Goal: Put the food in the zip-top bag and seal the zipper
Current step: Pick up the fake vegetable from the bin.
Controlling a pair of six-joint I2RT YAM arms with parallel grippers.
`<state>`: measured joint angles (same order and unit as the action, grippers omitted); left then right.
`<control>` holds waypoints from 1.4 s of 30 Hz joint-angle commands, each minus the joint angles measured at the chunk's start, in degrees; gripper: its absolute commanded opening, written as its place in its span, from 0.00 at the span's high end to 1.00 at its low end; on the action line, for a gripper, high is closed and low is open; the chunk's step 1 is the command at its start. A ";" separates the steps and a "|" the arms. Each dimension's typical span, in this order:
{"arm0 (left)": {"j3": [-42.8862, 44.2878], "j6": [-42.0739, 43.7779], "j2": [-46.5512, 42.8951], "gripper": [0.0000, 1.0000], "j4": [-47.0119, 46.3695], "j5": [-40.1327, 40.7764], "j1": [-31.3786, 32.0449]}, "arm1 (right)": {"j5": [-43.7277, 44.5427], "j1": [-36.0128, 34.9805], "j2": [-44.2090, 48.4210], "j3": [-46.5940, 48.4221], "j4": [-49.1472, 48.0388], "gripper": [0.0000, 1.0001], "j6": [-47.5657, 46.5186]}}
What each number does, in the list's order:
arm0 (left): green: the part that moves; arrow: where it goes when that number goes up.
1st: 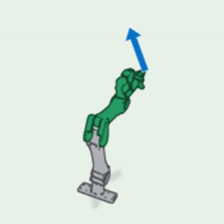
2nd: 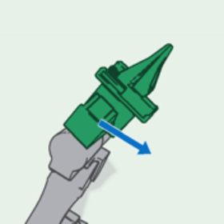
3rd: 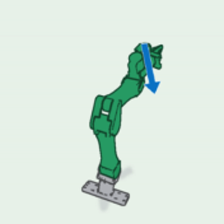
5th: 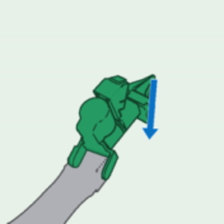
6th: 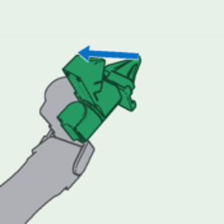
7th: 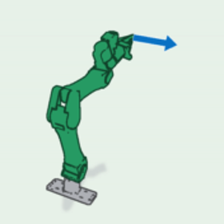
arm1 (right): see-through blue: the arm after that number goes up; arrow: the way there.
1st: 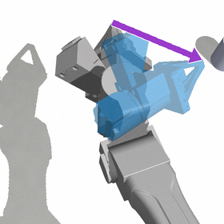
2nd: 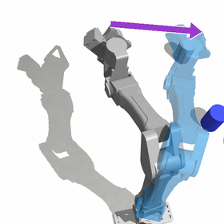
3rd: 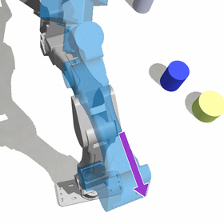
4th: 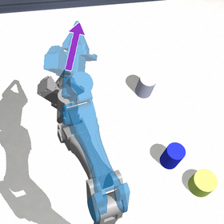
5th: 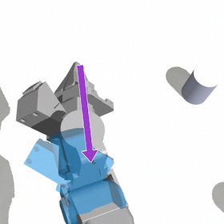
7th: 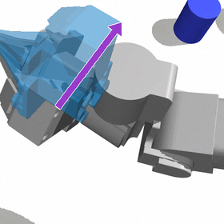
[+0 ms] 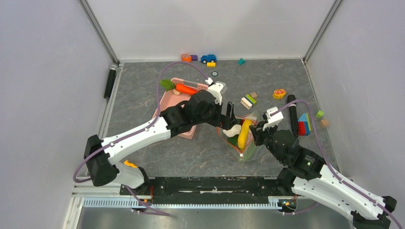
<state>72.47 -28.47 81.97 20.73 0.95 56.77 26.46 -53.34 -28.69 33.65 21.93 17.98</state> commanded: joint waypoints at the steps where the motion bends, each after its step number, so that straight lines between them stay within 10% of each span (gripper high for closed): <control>1: -1.30 2.01 -4.56 0.00 1.36 9.72 -0.38 | 3.10 -0.01 0.26 2.48 -3.02 0.96 -0.88; 10: -2.85 -0.04 -6.62 0.00 4.97 16.13 -13.58 | 3.85 -0.01 -0.09 2.14 -2.95 0.95 -1.92; 23: 8.40 6.28 9.71 0.00 3.29 3.84 -43.88 | 5.47 -0.01 -0.50 1.25 -2.81 0.95 -2.95; 34: 15.20 5.71 23.40 0.01 0.29 -10.10 -53.59 | 6.68 -0.01 -0.50 1.30 -2.51 0.95 -3.46; 42: 19.69 5.19 29.98 0.21 0.19 -14.62 -54.18 | 7.64 -0.01 -0.93 1.42 -2.51 0.95 -3.22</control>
<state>88.95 -24.10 110.72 23.11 -9.74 2.63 32.16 -53.34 -29.74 33.65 21.96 15.14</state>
